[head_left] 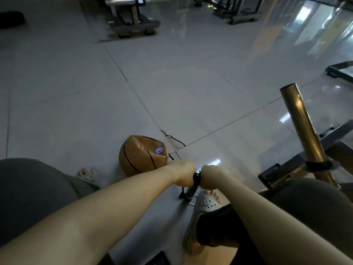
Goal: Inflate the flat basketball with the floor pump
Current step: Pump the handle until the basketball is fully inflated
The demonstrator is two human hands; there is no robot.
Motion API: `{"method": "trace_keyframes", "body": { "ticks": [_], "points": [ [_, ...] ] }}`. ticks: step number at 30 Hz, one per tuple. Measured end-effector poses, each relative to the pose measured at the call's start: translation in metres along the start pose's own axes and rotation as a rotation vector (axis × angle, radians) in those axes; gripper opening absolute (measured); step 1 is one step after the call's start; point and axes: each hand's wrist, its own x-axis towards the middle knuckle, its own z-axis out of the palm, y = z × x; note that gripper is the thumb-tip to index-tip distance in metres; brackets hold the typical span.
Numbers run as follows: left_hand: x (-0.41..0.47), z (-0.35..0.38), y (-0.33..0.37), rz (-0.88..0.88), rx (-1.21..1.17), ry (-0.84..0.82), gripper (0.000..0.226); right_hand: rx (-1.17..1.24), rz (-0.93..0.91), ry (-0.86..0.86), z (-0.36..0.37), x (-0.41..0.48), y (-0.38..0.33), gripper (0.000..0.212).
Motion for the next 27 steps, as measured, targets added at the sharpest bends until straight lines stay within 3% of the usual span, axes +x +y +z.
{"method": "trace_keyframes", "body": {
  "ticks": [4, 8, 13, 17, 21, 23, 27],
  "points": [
    [-0.028, -0.005, -0.001, 0.004, 0.013, -0.094, 0.01, -0.019, -0.086, -0.081, -0.002, -0.023, -0.014, 0.025],
    [-0.056, -0.065, 0.001, 0.024, -0.061, 0.002, 0.004, 0.099, -0.142, -0.016, -0.068, -0.059, -0.001, 0.022],
    [-0.068, -0.135, 0.006, 0.046, -0.127, 0.086, 0.022, 0.19, -0.143, 0.022, -0.132, -0.078, 0.016, 0.011],
    [-0.041, -0.07, 0.009, 0.011, -0.03, 0.065, 0.014, 0.052, -0.129, -0.061, -0.072, -0.046, 0.008, 0.018],
    [-0.006, -0.003, 0.003, -0.005, -0.006, 0.065, 0.01, -0.083, -0.083, -0.023, -0.006, 0.005, 0.003, 0.021],
    [0.002, 0.007, -0.002, -0.017, -0.023, 0.061, 0.016, -0.057, -0.057, -0.008, 0.002, 0.012, 0.001, 0.02],
    [0.004, 0.004, -0.001, -0.015, -0.027, 0.052, 0.005, -0.038, 0.009, 0.017, 0.0, 0.015, 0.001, 0.017]
  ]
}}
